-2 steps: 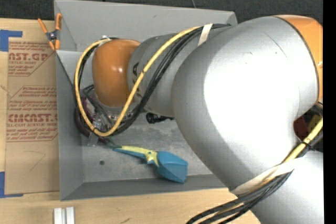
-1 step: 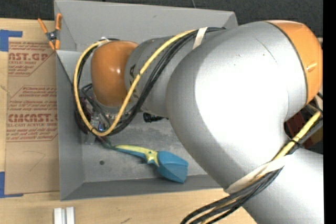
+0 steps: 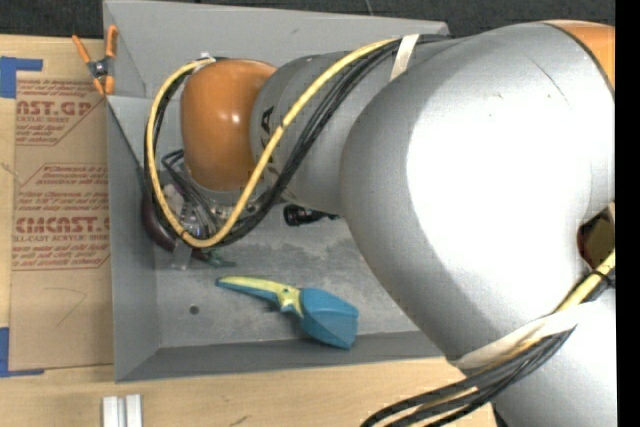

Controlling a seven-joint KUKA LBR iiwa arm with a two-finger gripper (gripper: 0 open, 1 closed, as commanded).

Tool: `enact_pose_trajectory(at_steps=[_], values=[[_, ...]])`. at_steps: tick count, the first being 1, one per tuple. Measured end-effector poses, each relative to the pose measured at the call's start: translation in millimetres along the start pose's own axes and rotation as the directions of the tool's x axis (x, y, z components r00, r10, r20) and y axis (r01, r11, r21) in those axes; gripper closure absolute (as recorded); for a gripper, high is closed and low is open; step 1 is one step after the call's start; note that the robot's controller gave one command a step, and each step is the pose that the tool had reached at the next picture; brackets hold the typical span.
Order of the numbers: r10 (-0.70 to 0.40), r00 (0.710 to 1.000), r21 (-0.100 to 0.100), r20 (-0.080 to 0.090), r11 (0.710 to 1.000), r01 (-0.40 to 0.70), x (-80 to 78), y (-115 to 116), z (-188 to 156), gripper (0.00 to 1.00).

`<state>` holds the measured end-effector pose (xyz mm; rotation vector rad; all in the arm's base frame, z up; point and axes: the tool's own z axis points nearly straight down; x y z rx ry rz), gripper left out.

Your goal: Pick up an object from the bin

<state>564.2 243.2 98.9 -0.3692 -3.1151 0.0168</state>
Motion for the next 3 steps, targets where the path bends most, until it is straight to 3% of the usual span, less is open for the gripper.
enact_pose_trajectory(at_steps=[1, 2, 3], values=[[0.016, 1.000, -0.014, 0.019, 1.000, -0.015, -7.2, -2.0, -44.5, 1.00], [0.017, 1.000, -0.009, 0.013, 1.000, -0.017, -8.8, -9.7, 6.5, 1.00], [0.016, 1.000, -0.020, 0.021, 1.000, -0.015, -14.6, -5.4, 38.5, 1.00]])
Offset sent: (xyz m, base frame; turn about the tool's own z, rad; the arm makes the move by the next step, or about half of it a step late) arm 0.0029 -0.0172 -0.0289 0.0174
